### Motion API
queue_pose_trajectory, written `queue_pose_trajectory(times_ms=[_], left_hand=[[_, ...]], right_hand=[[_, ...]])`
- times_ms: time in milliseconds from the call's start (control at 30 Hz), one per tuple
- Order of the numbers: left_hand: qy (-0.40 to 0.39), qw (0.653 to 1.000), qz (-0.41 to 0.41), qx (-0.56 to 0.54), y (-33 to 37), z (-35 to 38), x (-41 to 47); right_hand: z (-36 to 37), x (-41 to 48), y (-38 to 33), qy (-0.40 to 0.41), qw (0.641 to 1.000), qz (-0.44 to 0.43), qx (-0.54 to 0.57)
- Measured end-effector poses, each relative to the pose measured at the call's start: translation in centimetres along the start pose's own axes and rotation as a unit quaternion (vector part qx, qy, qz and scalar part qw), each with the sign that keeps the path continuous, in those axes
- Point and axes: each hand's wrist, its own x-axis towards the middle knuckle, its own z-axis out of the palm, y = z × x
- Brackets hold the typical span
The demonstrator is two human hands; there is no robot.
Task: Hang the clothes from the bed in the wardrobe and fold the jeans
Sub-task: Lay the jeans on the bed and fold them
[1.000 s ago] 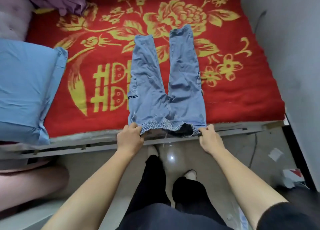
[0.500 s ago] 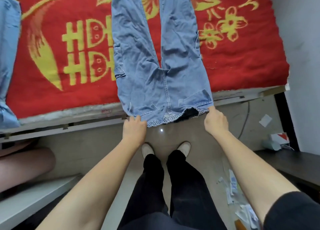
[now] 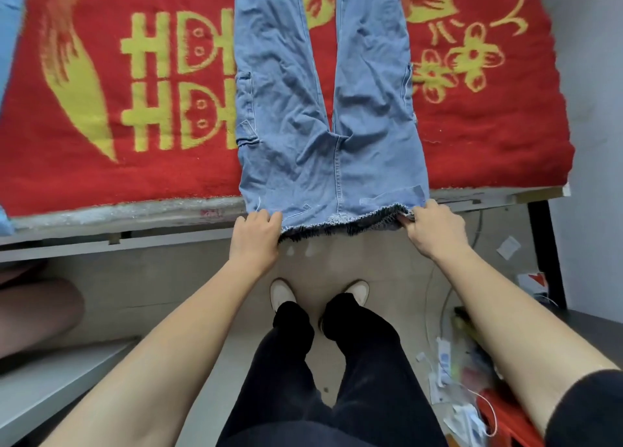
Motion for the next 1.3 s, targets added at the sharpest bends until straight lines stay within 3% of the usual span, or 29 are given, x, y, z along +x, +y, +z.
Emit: queue_pose_trajectory(times_ms=[200,367,433,767,967,1167,1300], left_hand=[[-0.032,0.998,-0.009,-0.051,-1.8,-0.7,2.3],[-0.122,0.992,0.019,0.014,-2.3,0.8,5.6],[-0.143,0.990,0.009,-0.001,-2.2,2.0,6.7],[-0.131,0.984,-0.072,-0.100,1.6,-1.7,16.5],[-0.039,0.958,-0.193,-0.211,2.0,-7.5,26.6],[-0.020,0.957,-0.204,-0.206,0.4,-10.8,35.3],[0.001,0.964,-0.177,-0.198,-0.8,-10.3,40.7]], right_hand=[[-1.4,1.4,-0.3,-0.010,0.998,-0.009,0.069],[0.3,4.2,0.0,-0.225,0.970,-0.077,0.049],[1.3,5.5,0.1,-0.262,0.960,-0.081,0.048],[-1.2,19.1,2.4,-0.156,0.960,-0.035,0.228],[-5.9,29.4,2.7,-0.105,0.945,0.000,0.309],[-9.7,38.3,0.7,-0.060,0.941,0.007,0.332],[-10.2,43.2,-0.9,-0.027,0.925,0.060,0.374]])
